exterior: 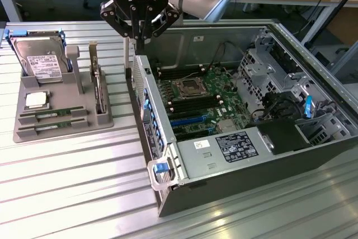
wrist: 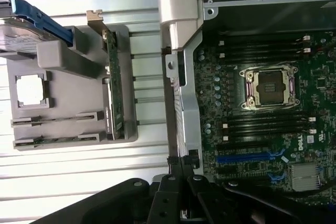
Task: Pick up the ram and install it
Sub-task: 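Reach for the ram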
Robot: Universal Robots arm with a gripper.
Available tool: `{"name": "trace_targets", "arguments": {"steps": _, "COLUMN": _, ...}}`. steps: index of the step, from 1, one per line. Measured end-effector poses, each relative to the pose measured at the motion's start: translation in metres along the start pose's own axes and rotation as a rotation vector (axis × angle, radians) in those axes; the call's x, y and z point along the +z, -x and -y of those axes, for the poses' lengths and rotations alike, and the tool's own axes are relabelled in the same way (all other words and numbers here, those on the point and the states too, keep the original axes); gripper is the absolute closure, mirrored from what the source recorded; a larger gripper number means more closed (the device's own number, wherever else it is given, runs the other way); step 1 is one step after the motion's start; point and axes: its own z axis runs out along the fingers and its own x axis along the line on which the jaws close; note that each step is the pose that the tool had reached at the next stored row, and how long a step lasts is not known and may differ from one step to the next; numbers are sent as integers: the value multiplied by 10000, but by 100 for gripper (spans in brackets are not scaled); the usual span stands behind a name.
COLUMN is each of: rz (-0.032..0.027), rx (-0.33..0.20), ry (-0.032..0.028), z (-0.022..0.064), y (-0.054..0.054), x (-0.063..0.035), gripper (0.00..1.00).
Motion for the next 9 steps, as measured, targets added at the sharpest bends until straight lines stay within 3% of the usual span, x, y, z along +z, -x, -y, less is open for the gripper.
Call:
{"name": "trace_targets", "arguments": {"steps": 6, "rz": 0, "rx": 0, "ry": 0, "z": 6, "y": -86, "x": -3, "gripper": 89}}
{"name": "trace_targets", "arguments": {"steps": 9, "rz": 0, "rx": 0, "ry": 0, "z": 15, "y": -193, "x": -5, "gripper": 89}}
